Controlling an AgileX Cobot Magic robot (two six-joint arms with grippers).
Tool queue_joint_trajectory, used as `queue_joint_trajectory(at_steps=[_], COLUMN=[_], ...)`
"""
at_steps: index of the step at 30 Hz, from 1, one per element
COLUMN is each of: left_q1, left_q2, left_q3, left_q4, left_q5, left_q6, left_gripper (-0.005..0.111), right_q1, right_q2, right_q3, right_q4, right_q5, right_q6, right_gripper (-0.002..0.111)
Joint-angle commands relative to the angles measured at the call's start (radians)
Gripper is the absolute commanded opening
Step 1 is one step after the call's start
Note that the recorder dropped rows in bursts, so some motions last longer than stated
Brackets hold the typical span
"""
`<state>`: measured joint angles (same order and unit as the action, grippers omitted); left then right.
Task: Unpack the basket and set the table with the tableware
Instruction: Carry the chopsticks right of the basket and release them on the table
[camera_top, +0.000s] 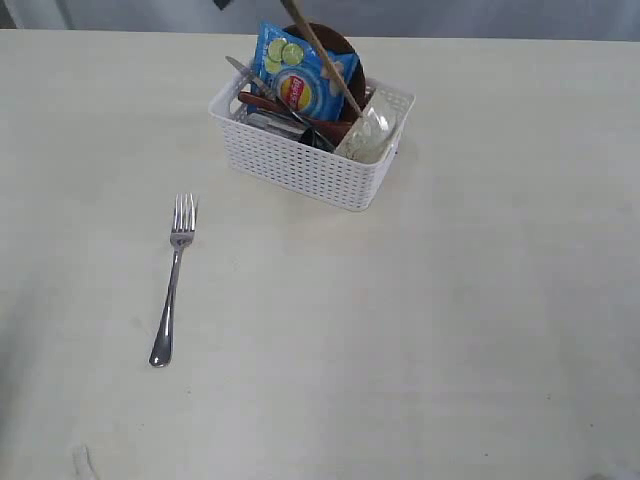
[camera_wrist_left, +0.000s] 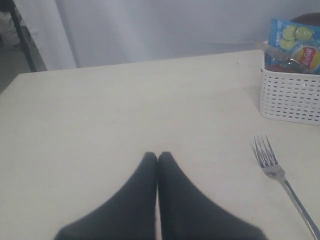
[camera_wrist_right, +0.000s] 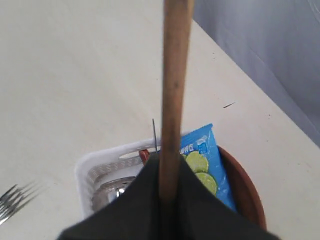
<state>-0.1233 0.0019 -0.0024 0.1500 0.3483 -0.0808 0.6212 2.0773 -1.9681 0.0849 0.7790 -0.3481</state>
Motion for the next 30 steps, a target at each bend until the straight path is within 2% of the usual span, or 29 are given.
queue_joint_trajectory(at_steps=[1,7,12,18,23,30], left_q1=[-0.005,-0.005,-0.005,-0.005,-0.005,-0.005], left_q2=[-0.002,-0.002,-0.002,-0.002,-0.002,-0.002], left_q3=[0.002,0.002,0.002,0.002,0.002,0.002], left_q4=[0.003,0.003,0.003,0.003,-0.004,-0.004], left_q5=[-0.001,-0.001,-0.001,-0.001,-0.001,-0.001], left_q6=[-0.002,-0.002,-0.002,-0.002,-0.002,-0.002], left_gripper=[0.0,0.0,0.0,0.0,0.0,0.0], right_q1=[-0.02,-0.092,-0.201,-0.354,-0.46,-0.488], right_q2=[-0.101,-0.163,-0.182,-0.18,-0.131,-0.045], right_q3=[0.002,0.004,0.111,0.37,0.555,0.62], right_q4=[0.007,0.015,0.023,0.023,0.023,0.02], right_q5=[0.092,0.234,0.271,0.156,0.068,0.012], right_q6=[0.087,0.162,0.232,0.348,0.368,0.386], right_gripper=[-0.001,-0.001,-0.001,-0.001,-0.001,0.0])
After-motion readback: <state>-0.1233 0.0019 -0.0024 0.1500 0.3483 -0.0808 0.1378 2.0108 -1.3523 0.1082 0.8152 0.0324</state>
